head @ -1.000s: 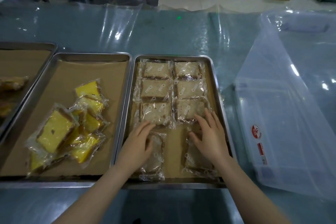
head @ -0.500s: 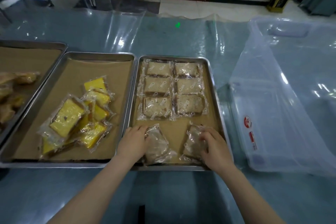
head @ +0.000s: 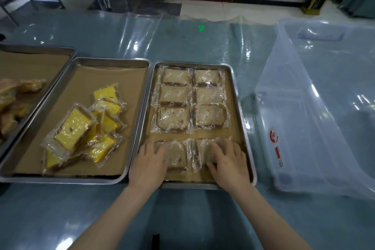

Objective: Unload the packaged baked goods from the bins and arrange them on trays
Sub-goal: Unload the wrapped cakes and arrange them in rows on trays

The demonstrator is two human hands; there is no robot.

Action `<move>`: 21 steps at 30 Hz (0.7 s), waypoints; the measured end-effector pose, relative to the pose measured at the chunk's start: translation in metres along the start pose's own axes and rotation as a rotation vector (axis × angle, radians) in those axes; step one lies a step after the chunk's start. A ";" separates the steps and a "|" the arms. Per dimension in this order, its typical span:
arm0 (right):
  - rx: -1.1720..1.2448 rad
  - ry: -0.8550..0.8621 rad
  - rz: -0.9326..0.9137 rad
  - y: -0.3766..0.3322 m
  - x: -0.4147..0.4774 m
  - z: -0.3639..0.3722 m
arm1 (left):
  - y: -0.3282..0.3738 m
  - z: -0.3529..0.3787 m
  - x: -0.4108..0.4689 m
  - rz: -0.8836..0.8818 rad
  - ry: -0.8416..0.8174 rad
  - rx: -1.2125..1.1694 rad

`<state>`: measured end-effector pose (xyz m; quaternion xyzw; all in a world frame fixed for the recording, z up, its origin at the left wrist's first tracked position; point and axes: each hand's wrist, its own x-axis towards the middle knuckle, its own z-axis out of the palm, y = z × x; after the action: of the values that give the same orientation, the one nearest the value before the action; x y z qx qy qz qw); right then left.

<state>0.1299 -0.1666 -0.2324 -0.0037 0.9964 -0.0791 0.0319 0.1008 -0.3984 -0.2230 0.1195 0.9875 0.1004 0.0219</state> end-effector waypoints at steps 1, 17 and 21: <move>0.049 -0.040 -0.064 0.000 0.002 0.002 | 0.004 0.005 0.002 0.043 -0.055 -0.013; 0.202 -0.313 -0.050 0.008 -0.002 0.011 | 0.008 0.020 0.006 0.166 -0.552 0.000; 0.205 -0.039 0.009 0.000 -0.003 0.002 | 0.011 0.018 0.000 0.124 -0.402 -0.021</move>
<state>0.1326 -0.1667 -0.2343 0.0026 0.9822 -0.1803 0.0521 0.1043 -0.3845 -0.2384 0.1973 0.9529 0.0860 0.2137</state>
